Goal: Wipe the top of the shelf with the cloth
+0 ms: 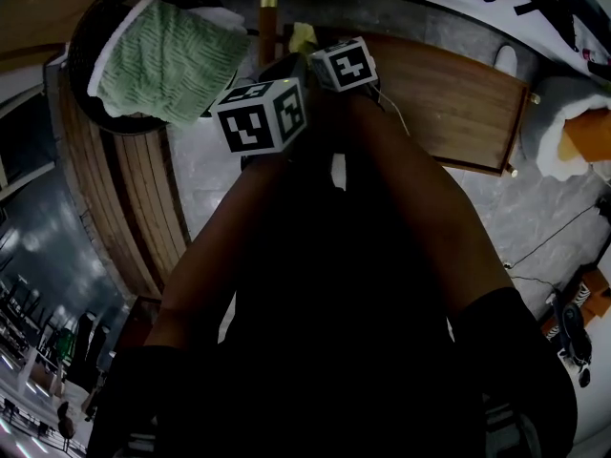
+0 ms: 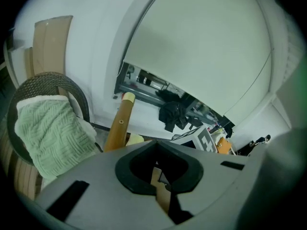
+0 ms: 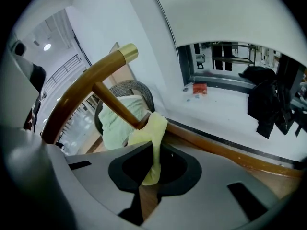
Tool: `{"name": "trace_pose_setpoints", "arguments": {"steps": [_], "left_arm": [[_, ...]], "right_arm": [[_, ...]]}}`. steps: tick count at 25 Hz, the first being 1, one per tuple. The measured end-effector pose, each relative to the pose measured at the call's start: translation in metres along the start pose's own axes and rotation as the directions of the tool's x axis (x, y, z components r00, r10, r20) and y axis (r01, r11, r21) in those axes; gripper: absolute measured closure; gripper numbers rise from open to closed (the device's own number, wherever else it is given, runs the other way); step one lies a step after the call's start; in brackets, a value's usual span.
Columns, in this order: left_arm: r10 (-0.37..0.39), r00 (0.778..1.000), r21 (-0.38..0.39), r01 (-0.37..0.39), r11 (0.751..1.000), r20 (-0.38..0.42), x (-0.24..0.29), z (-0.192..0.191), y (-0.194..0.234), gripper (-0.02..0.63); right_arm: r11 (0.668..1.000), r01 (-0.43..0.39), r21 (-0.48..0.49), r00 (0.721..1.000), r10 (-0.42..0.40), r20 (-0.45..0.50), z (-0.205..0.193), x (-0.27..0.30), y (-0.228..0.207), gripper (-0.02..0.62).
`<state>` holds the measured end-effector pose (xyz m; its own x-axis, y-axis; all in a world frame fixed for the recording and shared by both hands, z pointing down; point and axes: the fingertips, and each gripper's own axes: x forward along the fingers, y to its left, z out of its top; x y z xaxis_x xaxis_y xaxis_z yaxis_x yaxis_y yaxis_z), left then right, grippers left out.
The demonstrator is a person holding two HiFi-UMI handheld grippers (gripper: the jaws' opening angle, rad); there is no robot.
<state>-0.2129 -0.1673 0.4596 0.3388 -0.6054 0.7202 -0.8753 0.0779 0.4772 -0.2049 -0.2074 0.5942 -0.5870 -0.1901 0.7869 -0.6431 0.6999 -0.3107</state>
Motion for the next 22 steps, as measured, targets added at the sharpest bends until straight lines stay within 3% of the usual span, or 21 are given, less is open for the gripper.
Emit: {"name": "trace_pose_setpoints", "arguments": {"steps": [11, 22], "left_arm": [[0.031, 0.999, 0.042, -0.029, 0.999, -0.044, 0.047, -0.03, -0.036, 0.595], [0.002, 0.996, 0.035, 0.001, 0.999, -0.092, 0.111, -0.059, -0.117, 0.595]], "right_arm": [[1.0, 0.018, 0.008, 0.999, -0.018, 0.032, -0.027, -0.043, -0.055, 0.549], [0.997, 0.04, 0.061, 0.998, -0.042, 0.039, -0.065, -0.1, -0.129, 0.549]]}}
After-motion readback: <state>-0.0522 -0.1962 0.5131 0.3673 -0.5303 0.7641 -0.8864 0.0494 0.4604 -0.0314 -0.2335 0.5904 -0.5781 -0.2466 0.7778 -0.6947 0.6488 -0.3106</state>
